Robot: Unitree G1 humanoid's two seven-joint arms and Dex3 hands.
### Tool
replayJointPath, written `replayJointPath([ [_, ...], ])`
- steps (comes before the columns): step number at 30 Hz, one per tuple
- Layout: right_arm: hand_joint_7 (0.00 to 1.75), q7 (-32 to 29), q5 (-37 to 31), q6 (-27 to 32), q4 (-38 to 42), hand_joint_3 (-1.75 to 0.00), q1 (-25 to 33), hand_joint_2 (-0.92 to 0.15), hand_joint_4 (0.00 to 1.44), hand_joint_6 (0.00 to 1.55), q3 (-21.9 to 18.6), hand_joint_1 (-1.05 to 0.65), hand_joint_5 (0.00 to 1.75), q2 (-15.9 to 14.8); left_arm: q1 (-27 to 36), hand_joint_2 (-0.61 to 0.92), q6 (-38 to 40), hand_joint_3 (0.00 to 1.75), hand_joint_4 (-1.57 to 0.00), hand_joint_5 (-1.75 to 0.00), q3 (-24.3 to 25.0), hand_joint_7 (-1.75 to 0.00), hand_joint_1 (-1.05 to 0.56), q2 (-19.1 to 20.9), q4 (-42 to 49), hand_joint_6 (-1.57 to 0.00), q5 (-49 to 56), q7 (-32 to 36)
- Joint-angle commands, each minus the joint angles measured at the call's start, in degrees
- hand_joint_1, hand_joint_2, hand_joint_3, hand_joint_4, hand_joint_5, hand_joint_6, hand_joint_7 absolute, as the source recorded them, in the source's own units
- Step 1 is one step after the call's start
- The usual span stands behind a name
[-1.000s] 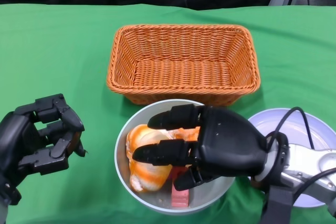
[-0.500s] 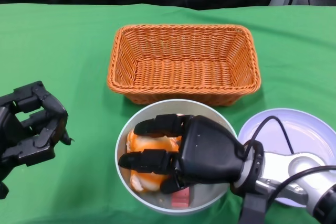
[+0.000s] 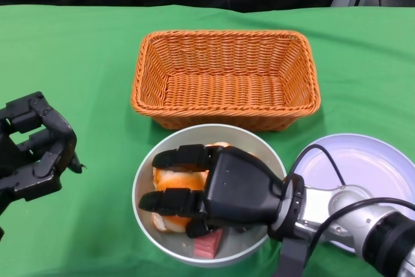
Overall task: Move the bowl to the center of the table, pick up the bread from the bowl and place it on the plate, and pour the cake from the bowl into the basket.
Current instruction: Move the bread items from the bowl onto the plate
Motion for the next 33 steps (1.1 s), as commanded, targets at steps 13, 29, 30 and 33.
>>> replayJointPath([
  [13,0.06,-4.4,1.5,1.0,6.1,0.00,-2.3,-0.86,0.71,1.13,4.7,-0.36,1.14,0.5,0.6,0.50,0.2,1.18,-0.78,-1.69,0.3,-1.39,-0.03,0.5,-0.5,-0.84,0.2,0.8],
  [29,0.87,-15.2,5.7,-6.5,3.0,-0.01,-5.5,-0.84,0.62,0.79,0.4,-0.31,1.44,-0.1,0.6,0.55,-1.1,1.08,-0.82,-1.59,0.1,-1.33,-0.05,-0.6,0.5,-0.85,1.3,1.4],
  [30,0.86,-14.8,6.5,-7.5,2.0,-0.01,-5.5,-0.83,0.64,0.79,-0.4,-0.31,1.38,-0.4,0.7,0.56,-1.0,1.07,-0.82,-1.57,0.2,-1.32,-0.05,-0.7,0.5,-0.85,1.3,1.6],
  [33,0.74,-13.9,8.7,-9.5,-0.2,0.00,-5.3,-0.83,0.71,0.84,-2.3,-0.31,1.22,-0.9,0.7,0.58,-0.8,1.03,-0.84,-1.53,0.3,-1.29,-0.05,-0.7,0.6,-0.86,1.1,1.4],
])
